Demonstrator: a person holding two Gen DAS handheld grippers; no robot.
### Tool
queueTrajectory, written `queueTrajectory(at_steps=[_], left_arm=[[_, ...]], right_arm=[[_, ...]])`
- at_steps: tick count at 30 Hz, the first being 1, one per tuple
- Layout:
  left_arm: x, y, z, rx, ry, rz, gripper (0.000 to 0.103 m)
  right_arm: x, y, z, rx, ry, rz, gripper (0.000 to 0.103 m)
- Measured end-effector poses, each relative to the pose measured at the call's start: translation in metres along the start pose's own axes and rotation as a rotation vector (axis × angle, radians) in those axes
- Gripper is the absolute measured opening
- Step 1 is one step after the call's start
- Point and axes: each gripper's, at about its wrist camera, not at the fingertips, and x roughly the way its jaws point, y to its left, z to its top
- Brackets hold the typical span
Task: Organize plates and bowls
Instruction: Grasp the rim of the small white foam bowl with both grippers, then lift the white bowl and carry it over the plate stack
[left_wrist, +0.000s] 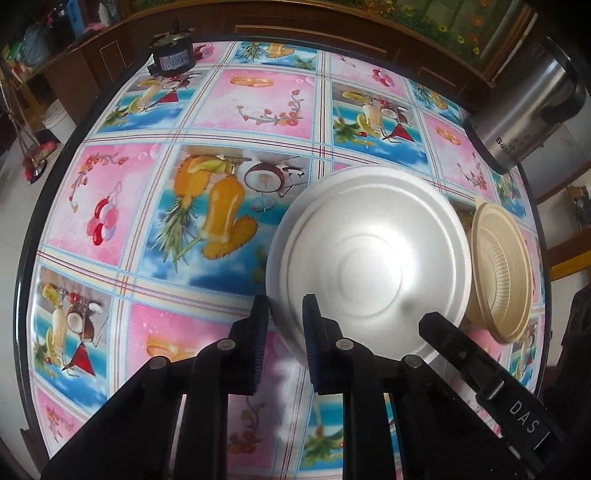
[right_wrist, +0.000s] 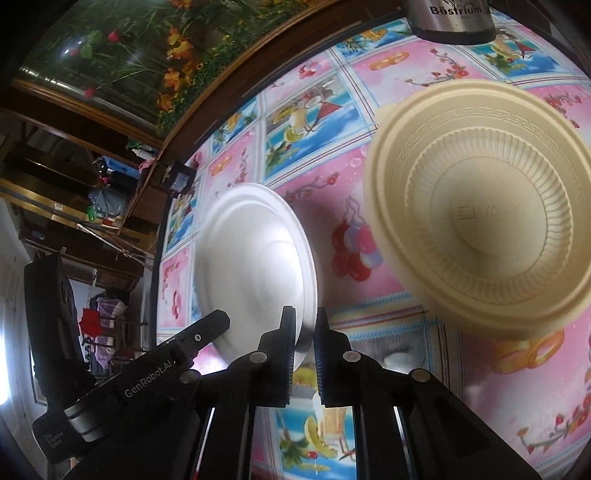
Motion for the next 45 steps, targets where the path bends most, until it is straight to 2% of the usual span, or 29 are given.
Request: queueTrajectory(at_steps=[27,45], left_arm=[[-0.090,0.019,-0.086,0.001,-0.102,-0.026,0.013],[-0.132,0.016,-0.151,0.020,-0.229,0.007,0.014]], right_arm=[[-0.081,0.037,-0.080,-0.147,-0.045,0.056,0.009],[-0.124,0.038,-0.136,-0.227,-0.074,0.094,0.009]])
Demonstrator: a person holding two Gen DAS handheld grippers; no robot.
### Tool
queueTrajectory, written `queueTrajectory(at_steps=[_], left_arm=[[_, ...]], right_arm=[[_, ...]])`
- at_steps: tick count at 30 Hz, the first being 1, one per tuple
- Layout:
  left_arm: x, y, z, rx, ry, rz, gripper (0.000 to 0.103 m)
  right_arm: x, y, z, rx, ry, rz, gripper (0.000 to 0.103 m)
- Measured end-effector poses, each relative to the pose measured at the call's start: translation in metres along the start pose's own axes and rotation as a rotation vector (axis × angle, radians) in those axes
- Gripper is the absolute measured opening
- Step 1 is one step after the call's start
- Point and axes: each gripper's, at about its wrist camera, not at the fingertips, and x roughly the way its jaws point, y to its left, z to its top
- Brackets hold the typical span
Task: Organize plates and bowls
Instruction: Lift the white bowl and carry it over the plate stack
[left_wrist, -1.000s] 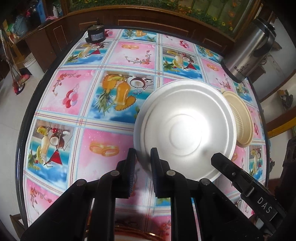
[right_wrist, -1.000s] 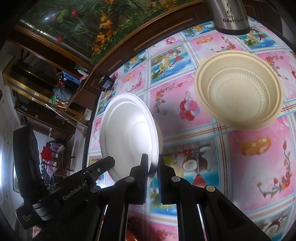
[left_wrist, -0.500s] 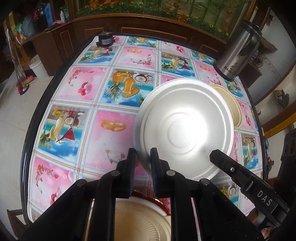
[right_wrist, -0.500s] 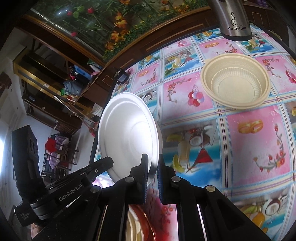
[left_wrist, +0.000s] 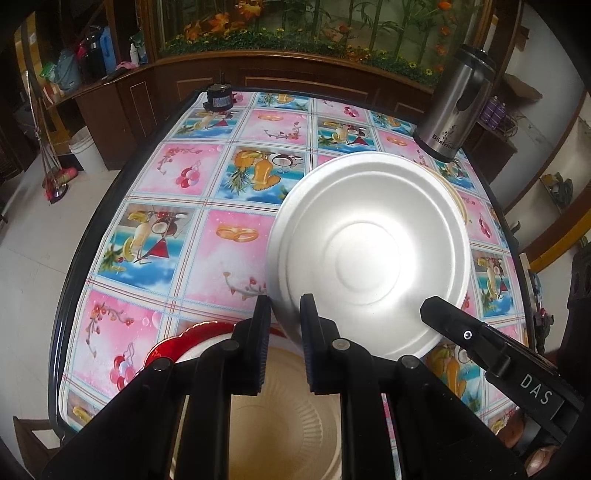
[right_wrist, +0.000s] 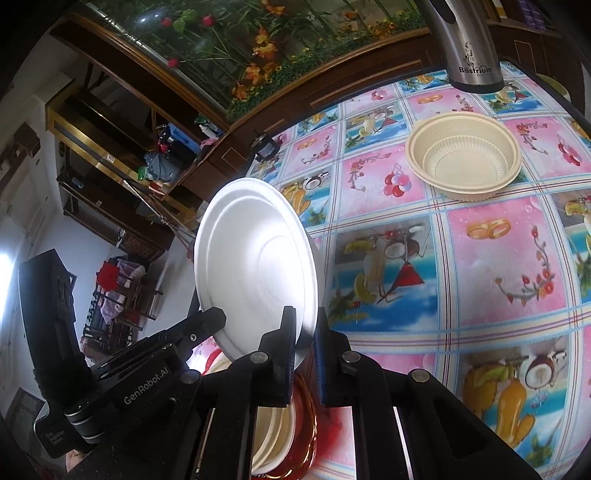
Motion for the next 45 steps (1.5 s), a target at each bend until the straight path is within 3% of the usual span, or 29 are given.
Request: queueTrajectory(at_steps=[24,45], left_arm=[[-0.040,0.031,-0.049,-0.056,-0.094,-0.003,0.014],[-0.060,0.059,-0.089,-0.118,-0.125,-0.003,0.014]], right_arm=[[-0.025,0.039,-0.050,-0.105,-0.018,0.024,0.009],[-0.019,0.059,-0.078,-0.163,0.029,0.063,0.008]])
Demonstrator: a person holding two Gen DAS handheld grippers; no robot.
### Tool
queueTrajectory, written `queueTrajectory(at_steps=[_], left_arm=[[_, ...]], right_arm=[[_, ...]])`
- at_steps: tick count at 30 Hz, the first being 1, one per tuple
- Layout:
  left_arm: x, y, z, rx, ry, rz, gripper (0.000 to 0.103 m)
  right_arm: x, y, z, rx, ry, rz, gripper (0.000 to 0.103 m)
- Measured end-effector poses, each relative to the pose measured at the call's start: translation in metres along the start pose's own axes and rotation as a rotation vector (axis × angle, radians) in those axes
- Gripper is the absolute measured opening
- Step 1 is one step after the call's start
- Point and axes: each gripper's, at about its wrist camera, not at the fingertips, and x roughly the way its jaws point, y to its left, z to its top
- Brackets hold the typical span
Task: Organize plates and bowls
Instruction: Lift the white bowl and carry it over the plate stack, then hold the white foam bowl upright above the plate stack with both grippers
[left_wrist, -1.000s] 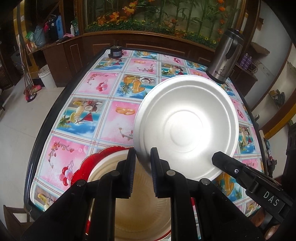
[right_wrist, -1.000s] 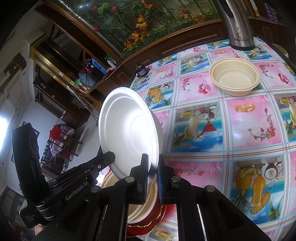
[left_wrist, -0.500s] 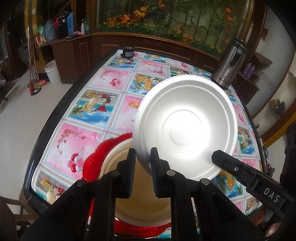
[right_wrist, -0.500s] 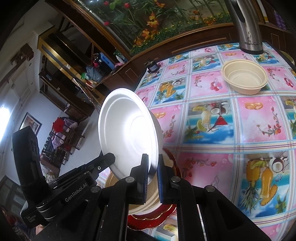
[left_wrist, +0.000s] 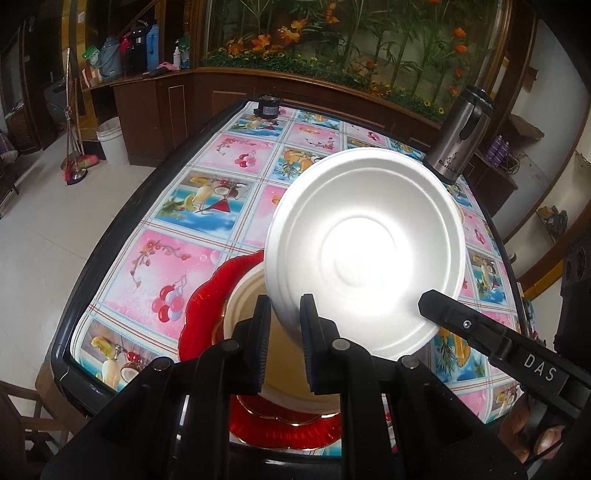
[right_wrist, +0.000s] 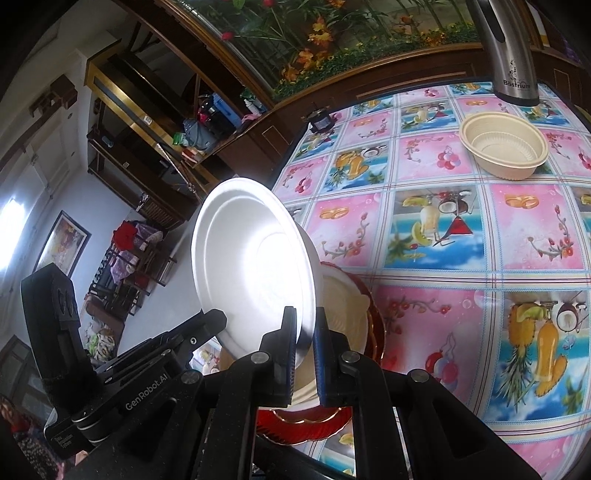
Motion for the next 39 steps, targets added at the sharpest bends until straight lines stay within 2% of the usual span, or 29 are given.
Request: queueTrajectory(at_steps=[22,27,31,39], left_arm=[[-0.005,0.013,-0.029,0.000,0.019,0.018,0.014],[-0.018,0.011,-0.020,0.014,-0.008,0.021,0.014],[-0.032,0.011,-0.004,0.031,-0.026,0.016,0.014],[-0.012,0.018,-0.004,0.012,0.072,0.006,0.014]], right_arm=[[0.008,0.008,-0.030,-0.004,0.047,0.005,0.008],[0.003,0.012,-0.029,-0.011,0.035,0.007,0.008],[-0.009,0.026,-0.016,-0.037,0.013,0.018,0.008],[-0.003,0.026,-0.007,-0.017,0.042,0.028,0.008]])
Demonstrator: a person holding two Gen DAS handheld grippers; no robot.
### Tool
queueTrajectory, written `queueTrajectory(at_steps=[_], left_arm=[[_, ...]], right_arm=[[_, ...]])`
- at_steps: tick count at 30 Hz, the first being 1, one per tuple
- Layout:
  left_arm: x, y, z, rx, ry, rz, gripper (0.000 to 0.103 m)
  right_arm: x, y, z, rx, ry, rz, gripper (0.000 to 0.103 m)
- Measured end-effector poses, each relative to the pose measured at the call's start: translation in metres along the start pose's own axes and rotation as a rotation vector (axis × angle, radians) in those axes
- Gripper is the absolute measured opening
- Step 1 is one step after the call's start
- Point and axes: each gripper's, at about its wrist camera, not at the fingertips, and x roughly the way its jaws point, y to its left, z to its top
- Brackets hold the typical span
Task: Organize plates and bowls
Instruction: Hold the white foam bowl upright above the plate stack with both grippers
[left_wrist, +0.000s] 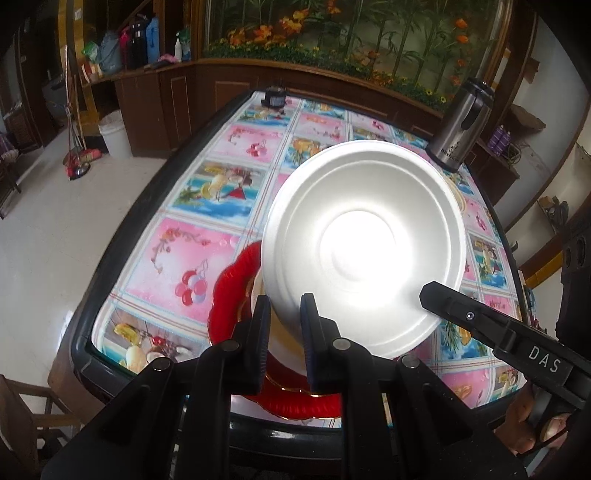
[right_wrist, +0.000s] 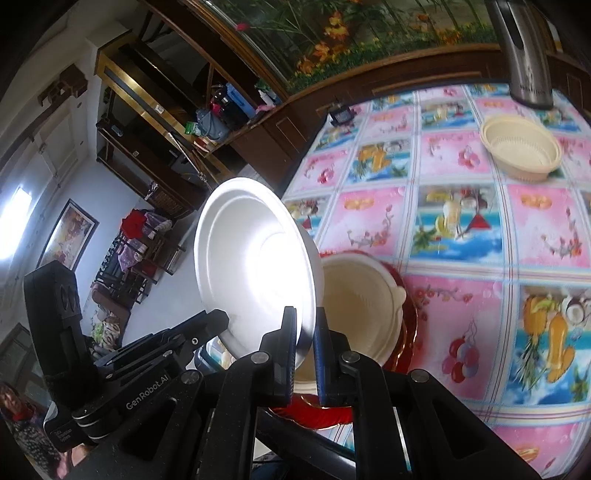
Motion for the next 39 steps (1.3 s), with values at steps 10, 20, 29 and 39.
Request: queueTrajectory(at_steps=[10,20,29,39], left_arm=[[0.005,-0.005,-0.007,0.010,0.027,-0.006,0.014],[0.013,-0.006,-0.011,0.016,0.053,-0.009,0.014],[0.015,-0.005,-0.015,0.018,0.063,-0.007,0.015],[0.018,-0.005,-0.016,0.022,0.077,-0.010,0.015]], right_arm=[[0.008,-0.015,-0.006,0.037,0.035,0.003,0.008],[0.013,-0.020,-0.007,0.049,0.057,-0.003,0.008],[0.016,-0.024,-0.009,0.051,0.072,-0.002,0.008],[0.021,-0.027,-0.011,0.056,0.089,-0.001,0.008]])
